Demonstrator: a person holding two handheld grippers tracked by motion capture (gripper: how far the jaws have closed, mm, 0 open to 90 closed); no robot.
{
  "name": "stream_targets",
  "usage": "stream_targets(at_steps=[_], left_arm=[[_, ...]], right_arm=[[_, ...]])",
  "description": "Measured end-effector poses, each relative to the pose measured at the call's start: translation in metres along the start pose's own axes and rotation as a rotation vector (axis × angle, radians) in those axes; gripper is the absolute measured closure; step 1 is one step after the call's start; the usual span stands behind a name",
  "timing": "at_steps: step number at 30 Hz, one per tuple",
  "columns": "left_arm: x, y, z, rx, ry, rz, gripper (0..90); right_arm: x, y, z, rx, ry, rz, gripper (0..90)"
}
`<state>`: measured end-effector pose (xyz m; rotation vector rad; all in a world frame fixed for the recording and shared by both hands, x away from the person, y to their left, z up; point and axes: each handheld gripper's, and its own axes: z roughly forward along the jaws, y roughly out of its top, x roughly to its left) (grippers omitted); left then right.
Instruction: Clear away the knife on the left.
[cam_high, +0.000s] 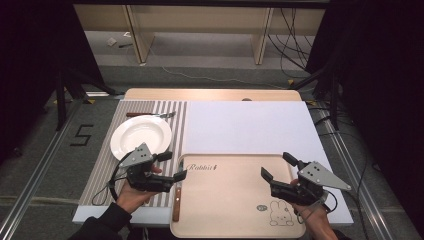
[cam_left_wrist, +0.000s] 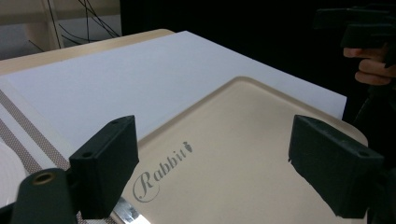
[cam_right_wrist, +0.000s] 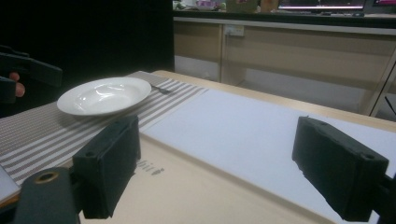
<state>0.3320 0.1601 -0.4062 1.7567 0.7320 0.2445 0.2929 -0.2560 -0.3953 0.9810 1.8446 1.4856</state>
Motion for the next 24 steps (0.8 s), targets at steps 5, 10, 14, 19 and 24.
stream_targets(at_steps=[5, 10, 14, 19, 24], left_arm=[[-0.003, -0.003, -0.007, -0.027, 0.015, 0.017, 15.2], [-0.003, -0.005, -0.014, -0.027, 0.04, 0.019, 15.2], [-0.001, -0.006, -0.019, -0.046, 0.043, 0.007, 15.2], [-0.003, -0.007, -0.019, -0.049, 0.052, 0.014, 15.2], [-0.003, -0.008, -0.018, -0.043, 0.058, 0.017, 15.2]], right_arm=[[0.0, 0.0, 0.0, 0.002, 0.0, -0.001, 16.3], [0.0, 0.0, 0.0, 0.004, 0.008, 0.003, 16.0], [0.002, 0.0, 0.001, 0.014, 0.021, -0.001, 15.7], [0.003, 0.0, 0.001, 0.014, 0.031, 0.0, 15.7], [0.004, 0.0, 0.001, 0.018, 0.037, -0.008, 15.7]])
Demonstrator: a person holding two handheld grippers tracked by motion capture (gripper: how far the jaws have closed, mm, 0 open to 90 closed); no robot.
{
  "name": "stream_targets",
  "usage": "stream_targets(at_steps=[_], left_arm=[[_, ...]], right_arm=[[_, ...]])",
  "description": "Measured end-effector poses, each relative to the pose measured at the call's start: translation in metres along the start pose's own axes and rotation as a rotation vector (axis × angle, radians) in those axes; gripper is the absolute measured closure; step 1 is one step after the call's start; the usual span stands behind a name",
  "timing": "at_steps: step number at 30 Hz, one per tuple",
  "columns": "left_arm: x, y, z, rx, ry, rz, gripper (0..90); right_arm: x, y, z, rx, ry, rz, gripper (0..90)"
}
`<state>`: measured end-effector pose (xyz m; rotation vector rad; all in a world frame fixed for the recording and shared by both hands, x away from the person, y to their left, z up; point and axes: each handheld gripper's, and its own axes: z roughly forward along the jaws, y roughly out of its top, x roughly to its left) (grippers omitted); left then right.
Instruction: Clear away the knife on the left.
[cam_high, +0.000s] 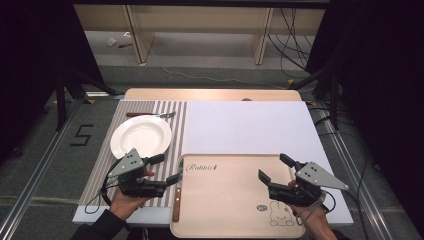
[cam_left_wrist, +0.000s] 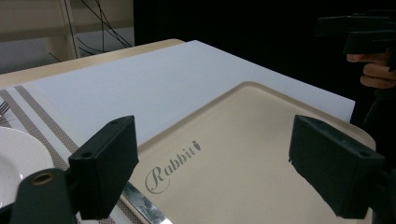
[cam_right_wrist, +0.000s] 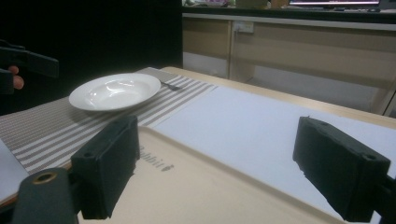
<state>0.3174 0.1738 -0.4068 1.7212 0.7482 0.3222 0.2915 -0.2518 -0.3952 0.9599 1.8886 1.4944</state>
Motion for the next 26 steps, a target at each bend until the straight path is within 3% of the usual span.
stream_targets(at_steps=[26], left_arm=[[0.0024, 0.0001, 0.003, 0.028, -0.001, -0.024, 15.2]], right_arm=[[-0.0012, -0.0005, 0.0001, 0.0, -0.005, 0.002, 15.7]])
